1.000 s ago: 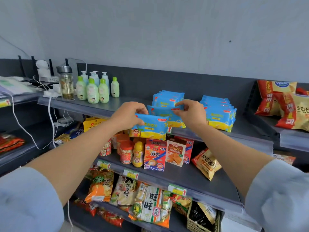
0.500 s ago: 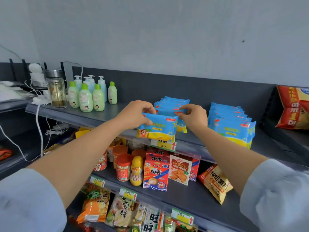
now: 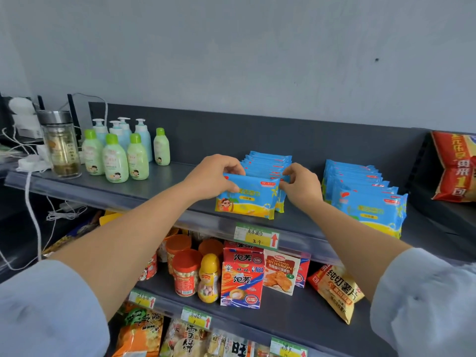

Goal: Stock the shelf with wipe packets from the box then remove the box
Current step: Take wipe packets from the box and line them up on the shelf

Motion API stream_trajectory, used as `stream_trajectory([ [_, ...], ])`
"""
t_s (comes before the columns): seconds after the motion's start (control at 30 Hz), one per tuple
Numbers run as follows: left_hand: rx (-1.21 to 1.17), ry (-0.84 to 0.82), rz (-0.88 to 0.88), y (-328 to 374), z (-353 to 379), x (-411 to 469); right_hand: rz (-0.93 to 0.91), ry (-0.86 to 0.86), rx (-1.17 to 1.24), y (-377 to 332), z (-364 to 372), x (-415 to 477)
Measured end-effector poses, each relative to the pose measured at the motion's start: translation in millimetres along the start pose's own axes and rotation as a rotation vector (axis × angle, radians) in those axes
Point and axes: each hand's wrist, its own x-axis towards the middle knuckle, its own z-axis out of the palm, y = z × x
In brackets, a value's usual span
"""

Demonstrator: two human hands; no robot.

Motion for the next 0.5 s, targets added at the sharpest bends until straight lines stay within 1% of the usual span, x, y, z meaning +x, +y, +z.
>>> stream_trajectory([
  [0.13,-0.024,-0.007,0.001,-5.4,4.6,12.6,-0.030,-0.012,-0.097,0.6,-0.5,2.1],
  [0.27,0.007,-0.025,0.013,-12.2,16.9,19.2,-0.034,-0.034,-0.071,0.3,0.4,2.8],
  [0.3,0.033,-0.018,0.022,-14.1,20.1,20.4,-0.037,-0.036,-0.062,-0.4,0.8,2.4],
  [0.43,0.258,0.042,0.106,-18.5,32.2,24.8,-0.044,-0.029,-0.056,-1.2,1.5,1.8],
  [0.5,0.299,0.009,0.127,-19.4,35.8,25.9,-0.036,-0.031,-0.062,-0.9,2.1,2.7],
])
